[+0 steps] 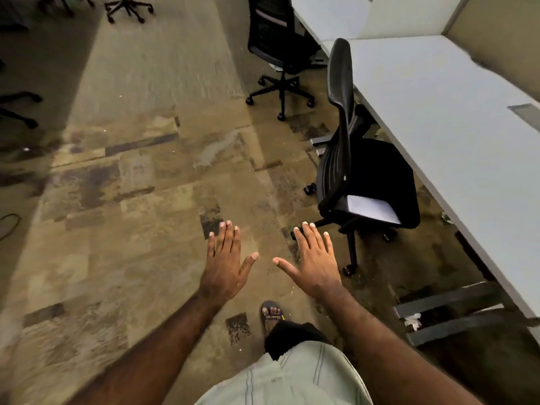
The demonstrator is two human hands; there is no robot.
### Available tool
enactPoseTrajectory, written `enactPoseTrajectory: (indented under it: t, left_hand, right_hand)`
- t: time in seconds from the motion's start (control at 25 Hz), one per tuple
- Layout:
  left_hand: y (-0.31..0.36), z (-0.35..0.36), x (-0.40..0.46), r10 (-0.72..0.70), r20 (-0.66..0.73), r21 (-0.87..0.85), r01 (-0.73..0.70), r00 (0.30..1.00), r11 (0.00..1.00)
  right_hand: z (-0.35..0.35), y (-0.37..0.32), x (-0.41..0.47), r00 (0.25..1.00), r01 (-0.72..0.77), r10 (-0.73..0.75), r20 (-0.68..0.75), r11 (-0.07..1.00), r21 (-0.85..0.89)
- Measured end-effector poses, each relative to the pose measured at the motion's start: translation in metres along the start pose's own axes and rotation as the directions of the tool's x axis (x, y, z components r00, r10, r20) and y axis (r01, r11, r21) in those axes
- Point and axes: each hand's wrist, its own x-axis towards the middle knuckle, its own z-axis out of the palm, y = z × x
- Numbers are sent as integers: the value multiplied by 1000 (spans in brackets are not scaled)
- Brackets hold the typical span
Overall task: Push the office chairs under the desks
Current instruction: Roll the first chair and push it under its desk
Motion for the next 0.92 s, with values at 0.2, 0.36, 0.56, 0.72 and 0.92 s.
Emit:
enactPoseTrajectory:
  t: [0.2, 0.36, 0.56, 0.72, 0.92]
  left_hand:
    - [-39, -29, 93, -140, -19, 26, 140, 990, 990]
    - [-70, -57, 162, -178, -45, 4, 179, 983, 984]
    - [-132, -68, 247, -238, -59, -24, 237, 969, 971]
    - [-203, -73, 326, -235, -65, -33, 233, 970, 972]
    - [-299, -107, 416, -233, -56, -53, 230, 971, 972]
  right_hand:
    - [-16, 5, 124, 998, 36, -39, 48, 998, 56]
    - [-30, -10, 210, 994, 99, -101, 41, 993, 58]
    - [-24, -47, 329, 984, 176, -178, 28, 983, 58]
    - [-6, -90, 435, 983, 175, -177, 40, 984, 46]
    - [-2, -154, 545, 983, 170, -171, 71, 985, 22]
